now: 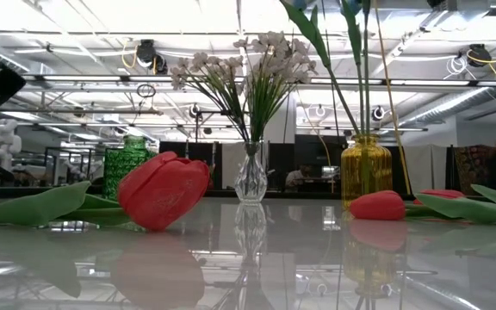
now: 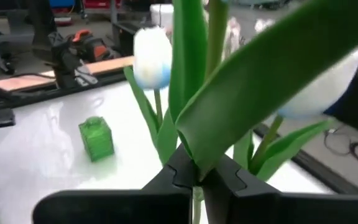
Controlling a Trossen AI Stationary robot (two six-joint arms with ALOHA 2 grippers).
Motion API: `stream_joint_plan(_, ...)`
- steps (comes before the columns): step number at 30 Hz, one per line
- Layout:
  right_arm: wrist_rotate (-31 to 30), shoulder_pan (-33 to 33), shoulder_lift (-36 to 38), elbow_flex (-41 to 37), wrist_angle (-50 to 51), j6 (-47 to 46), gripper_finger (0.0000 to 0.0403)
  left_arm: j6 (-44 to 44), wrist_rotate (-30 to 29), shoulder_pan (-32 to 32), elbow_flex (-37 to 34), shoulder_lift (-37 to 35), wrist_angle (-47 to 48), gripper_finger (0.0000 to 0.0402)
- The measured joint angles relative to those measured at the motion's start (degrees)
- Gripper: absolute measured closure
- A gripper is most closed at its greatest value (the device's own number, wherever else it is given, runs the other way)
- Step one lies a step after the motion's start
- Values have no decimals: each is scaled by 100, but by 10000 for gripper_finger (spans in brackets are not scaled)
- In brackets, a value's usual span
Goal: Sort flowers into vase by color
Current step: Put the white flower into the yellow vase, then put the bottom left red flower into the green vase
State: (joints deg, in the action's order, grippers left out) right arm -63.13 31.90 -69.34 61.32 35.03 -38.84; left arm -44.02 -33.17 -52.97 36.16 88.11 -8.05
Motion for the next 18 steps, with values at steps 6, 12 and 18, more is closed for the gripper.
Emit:
stream_joint_plan(6,229,-2,-93,0,450,-863,369,82,-2,123,0,332,-60,182)
stream_joint_plan(12,727,6,-90,0,745,-1488,275,88,7,229,0,484,-232,182)
stream_joint_plan(18,1480,164,42,0,1303,-1999,197,95,11,245,0,484,-210,182)
